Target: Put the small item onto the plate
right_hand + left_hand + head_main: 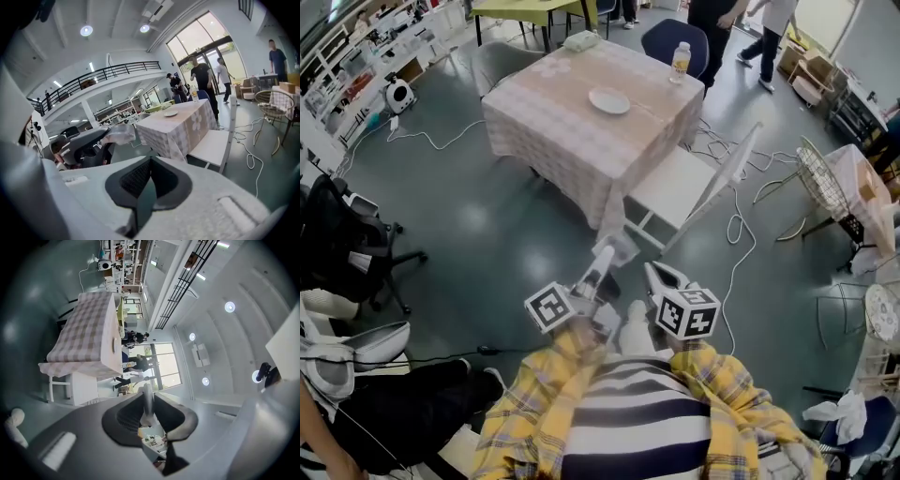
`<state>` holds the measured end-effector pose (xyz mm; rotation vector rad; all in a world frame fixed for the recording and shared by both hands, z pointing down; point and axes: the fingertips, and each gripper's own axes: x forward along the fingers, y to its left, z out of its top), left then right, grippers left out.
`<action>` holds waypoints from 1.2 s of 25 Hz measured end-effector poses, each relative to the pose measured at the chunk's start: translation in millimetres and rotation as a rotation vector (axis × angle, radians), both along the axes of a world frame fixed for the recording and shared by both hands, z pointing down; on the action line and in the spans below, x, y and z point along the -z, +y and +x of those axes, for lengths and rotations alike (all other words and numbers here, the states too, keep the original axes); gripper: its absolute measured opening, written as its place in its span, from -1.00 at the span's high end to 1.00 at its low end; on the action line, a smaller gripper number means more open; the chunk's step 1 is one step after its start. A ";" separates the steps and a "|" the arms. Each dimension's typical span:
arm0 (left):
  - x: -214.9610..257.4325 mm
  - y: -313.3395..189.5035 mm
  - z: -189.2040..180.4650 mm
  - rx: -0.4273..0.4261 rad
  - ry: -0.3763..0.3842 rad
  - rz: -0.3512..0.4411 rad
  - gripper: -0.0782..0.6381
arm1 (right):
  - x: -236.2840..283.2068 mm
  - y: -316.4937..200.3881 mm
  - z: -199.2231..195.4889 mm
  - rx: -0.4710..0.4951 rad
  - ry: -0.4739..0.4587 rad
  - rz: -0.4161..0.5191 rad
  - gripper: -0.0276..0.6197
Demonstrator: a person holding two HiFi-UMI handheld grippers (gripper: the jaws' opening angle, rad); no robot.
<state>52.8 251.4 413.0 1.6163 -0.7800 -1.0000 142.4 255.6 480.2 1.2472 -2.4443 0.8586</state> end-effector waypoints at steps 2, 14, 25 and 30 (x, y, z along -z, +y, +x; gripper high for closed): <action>-1.0 -9.8 -4.2 -0.009 0.007 0.003 0.61 | -0.6 -11.2 -2.2 -0.007 0.014 0.006 0.93; -16.2 -91.8 -52.2 -0.029 0.018 0.012 0.61 | -11.4 -115.2 -41.3 -0.007 0.036 0.027 0.93; -24.4 -179.3 -91.9 -0.045 -0.013 -0.003 0.61 | -23.1 -200.9 -78.0 -0.014 0.020 -0.008 0.93; -23.0 -210.0 -91.3 -0.067 -0.004 0.004 0.61 | -19.1 -226.9 -83.0 -0.007 0.033 0.018 0.93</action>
